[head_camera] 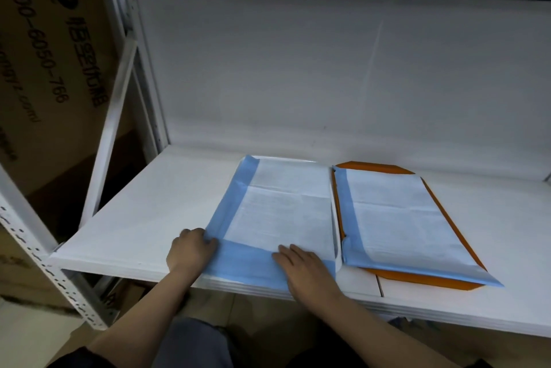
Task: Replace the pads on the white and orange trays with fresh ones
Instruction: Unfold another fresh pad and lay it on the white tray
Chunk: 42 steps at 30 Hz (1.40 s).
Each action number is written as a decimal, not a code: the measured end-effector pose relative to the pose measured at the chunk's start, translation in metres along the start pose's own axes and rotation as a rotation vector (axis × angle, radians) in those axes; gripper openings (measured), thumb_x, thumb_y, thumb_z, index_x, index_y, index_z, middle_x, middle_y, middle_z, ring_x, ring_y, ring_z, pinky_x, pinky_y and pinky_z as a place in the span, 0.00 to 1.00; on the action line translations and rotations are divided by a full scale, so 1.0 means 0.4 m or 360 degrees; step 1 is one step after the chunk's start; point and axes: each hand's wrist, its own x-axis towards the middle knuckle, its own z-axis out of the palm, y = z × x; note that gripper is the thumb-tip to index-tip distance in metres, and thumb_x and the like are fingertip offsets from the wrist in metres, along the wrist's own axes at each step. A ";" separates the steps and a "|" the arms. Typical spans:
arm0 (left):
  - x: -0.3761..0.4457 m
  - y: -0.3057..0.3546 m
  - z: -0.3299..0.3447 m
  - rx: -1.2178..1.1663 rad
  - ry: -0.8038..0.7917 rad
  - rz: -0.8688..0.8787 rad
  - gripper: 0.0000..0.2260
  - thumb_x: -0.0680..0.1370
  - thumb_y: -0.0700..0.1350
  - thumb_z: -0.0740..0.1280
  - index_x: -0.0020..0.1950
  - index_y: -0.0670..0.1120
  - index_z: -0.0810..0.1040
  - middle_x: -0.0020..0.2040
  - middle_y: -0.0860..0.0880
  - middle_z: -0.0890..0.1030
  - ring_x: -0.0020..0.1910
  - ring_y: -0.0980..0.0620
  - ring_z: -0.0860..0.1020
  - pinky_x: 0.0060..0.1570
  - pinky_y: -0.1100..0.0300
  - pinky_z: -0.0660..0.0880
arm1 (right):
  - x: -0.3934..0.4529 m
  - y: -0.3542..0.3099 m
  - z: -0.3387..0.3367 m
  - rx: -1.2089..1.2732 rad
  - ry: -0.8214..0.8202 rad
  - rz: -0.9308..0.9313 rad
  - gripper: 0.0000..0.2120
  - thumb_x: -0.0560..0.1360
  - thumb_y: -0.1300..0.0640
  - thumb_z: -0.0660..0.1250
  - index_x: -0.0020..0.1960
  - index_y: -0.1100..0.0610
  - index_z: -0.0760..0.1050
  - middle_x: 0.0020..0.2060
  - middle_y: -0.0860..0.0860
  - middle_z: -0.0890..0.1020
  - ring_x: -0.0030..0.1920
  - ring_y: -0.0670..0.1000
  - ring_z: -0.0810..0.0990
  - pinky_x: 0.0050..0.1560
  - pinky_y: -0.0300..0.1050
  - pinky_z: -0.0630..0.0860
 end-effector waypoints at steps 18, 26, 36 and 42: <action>0.009 -0.045 0.000 -0.0335 -0.0072 -0.0057 0.10 0.74 0.46 0.68 0.37 0.43 0.73 0.35 0.47 0.76 0.32 0.50 0.75 0.32 0.60 0.68 | -0.140 0.108 -0.047 -0.0096 0.0408 0.0164 0.23 0.48 0.64 0.78 0.43 0.52 0.80 0.39 0.48 0.82 0.35 0.50 0.79 0.33 0.41 0.73; -0.007 -0.069 -0.017 -0.0755 -0.0420 -0.0171 0.13 0.74 0.40 0.70 0.51 0.42 0.68 0.45 0.41 0.73 0.37 0.46 0.74 0.25 0.60 0.70 | -0.179 0.124 -0.054 0.0024 0.0341 0.0116 0.16 0.58 0.58 0.71 0.45 0.50 0.78 0.42 0.45 0.81 0.39 0.47 0.79 0.36 0.39 0.72; 0.009 -0.049 0.000 -0.0827 -0.0503 -0.0170 0.16 0.72 0.49 0.72 0.43 0.36 0.75 0.33 0.45 0.75 0.30 0.48 0.75 0.28 0.62 0.68 | -0.096 0.073 -0.082 0.0340 -0.0157 0.0279 0.44 0.68 0.26 0.36 0.77 0.49 0.53 0.76 0.45 0.54 0.77 0.47 0.50 0.75 0.44 0.43; 0.027 -0.048 -0.010 -0.0725 -0.0372 -0.0126 0.11 0.74 0.44 0.70 0.42 0.45 0.68 0.37 0.46 0.71 0.35 0.47 0.72 0.29 0.61 0.63 | -0.053 0.064 -0.087 0.0421 -0.0382 0.0542 0.45 0.68 0.25 0.39 0.73 0.51 0.63 0.72 0.51 0.66 0.71 0.51 0.64 0.69 0.46 0.61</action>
